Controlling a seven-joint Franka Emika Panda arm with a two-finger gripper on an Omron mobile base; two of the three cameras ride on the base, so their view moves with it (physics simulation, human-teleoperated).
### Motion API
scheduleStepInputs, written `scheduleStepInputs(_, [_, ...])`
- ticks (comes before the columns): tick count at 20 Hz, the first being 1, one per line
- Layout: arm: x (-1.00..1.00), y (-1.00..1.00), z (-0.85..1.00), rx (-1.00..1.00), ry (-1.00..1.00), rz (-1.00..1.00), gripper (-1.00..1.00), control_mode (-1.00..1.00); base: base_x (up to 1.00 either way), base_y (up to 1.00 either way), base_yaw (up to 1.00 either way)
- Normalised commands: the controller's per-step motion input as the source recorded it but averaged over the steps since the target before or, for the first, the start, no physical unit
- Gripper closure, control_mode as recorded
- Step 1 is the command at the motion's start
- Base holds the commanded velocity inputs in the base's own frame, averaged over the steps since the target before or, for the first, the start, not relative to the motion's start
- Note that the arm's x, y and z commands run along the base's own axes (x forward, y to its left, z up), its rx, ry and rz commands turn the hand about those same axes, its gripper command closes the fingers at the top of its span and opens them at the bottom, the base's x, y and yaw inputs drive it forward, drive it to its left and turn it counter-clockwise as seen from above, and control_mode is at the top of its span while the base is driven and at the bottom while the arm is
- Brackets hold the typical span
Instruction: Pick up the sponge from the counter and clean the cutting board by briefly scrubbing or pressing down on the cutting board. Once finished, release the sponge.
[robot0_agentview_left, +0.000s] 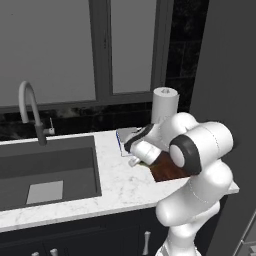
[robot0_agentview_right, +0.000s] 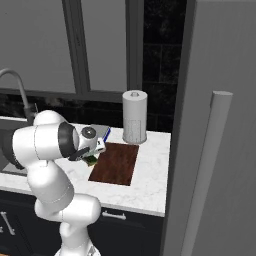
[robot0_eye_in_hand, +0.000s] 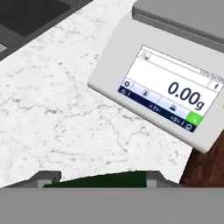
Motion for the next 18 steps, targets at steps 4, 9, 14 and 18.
scheduleStepInputs(4, [-0.12, 0.46, 0.00, 0.00, 0.09, 0.08, 1.00, -1.00, 0.00, 0.00, 0.00])
scheduleStepInputs(9, [0.00, 0.41, 0.00, 0.00, 0.01, 0.04, 1.00, -1.00, 0.00, 0.00, 0.00])
scheduleStepInputs(14, [0.00, 0.17, -0.12, 0.00, 0.00, 0.00, 1.00, -1.00, 0.00, 0.00, 0.00])
scheduleStepInputs(18, [-0.03, 0.09, -0.30, -0.02, 0.00, 0.00, 1.00, -1.00, 0.00, 0.00, 0.00])
